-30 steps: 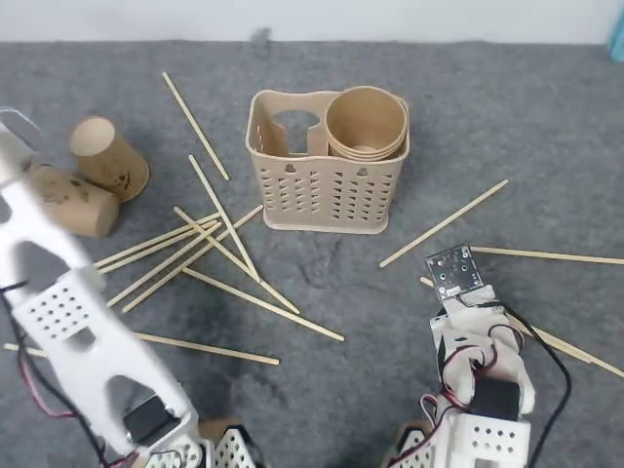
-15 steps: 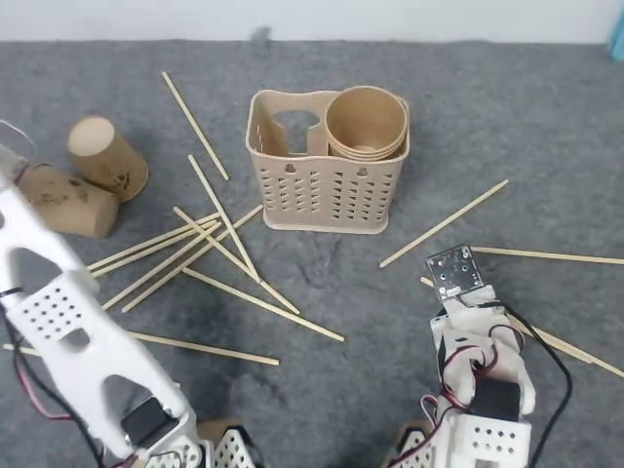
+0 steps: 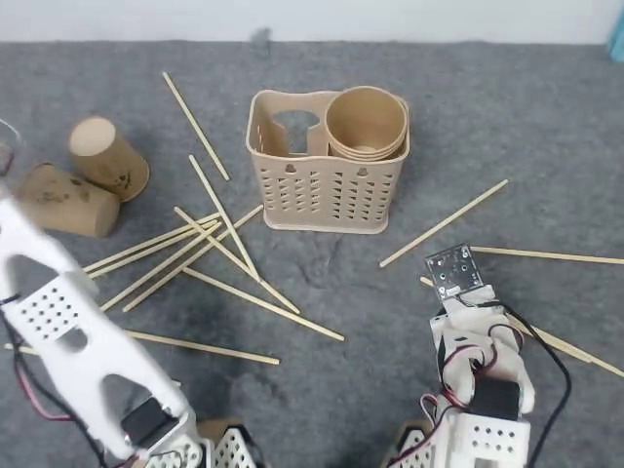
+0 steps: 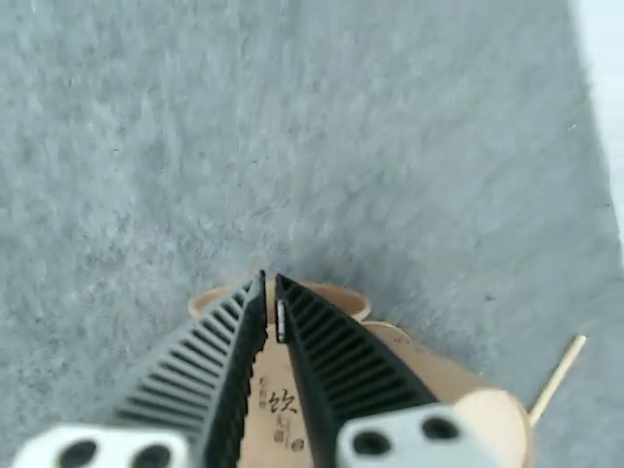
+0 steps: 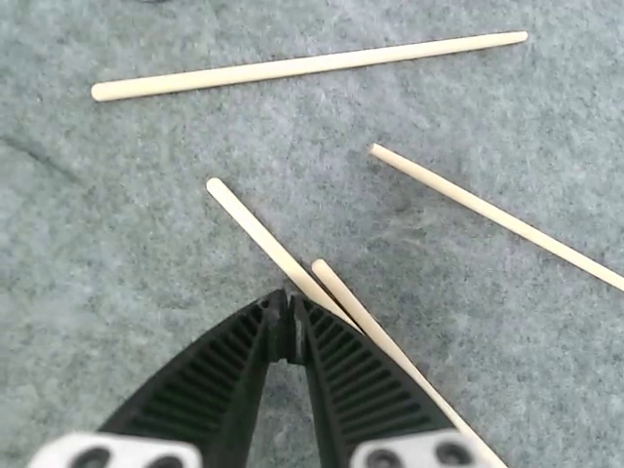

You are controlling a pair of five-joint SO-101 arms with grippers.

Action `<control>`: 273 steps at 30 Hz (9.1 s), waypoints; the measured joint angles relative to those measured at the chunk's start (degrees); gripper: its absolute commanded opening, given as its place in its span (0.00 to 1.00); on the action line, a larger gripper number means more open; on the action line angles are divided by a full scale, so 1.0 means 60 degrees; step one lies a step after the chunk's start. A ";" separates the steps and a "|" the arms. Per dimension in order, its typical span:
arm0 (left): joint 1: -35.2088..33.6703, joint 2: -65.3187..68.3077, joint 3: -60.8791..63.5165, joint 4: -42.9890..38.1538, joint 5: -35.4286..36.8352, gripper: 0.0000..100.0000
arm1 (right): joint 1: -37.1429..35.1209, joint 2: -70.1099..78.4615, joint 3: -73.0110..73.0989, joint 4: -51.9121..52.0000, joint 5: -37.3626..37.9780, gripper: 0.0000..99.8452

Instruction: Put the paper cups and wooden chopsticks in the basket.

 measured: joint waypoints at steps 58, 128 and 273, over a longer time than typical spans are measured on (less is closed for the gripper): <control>0.3956 -0.7399 1.1839 0.0410 -0.2051 0.01 | -0.0015 0.0000 0.0000 0.0000 0.0000 0.01; 0.3458 -1.1634 1.9751 -0.7179 -0.1524 0.01 | -0.0015 0.0000 0.0000 0.0147 0.0205 0.01; 0.0689 -1.2059 1.4667 -0.3766 -0.7634 0.09 | -0.0015 0.0000 0.0000 0.0366 0.0220 0.01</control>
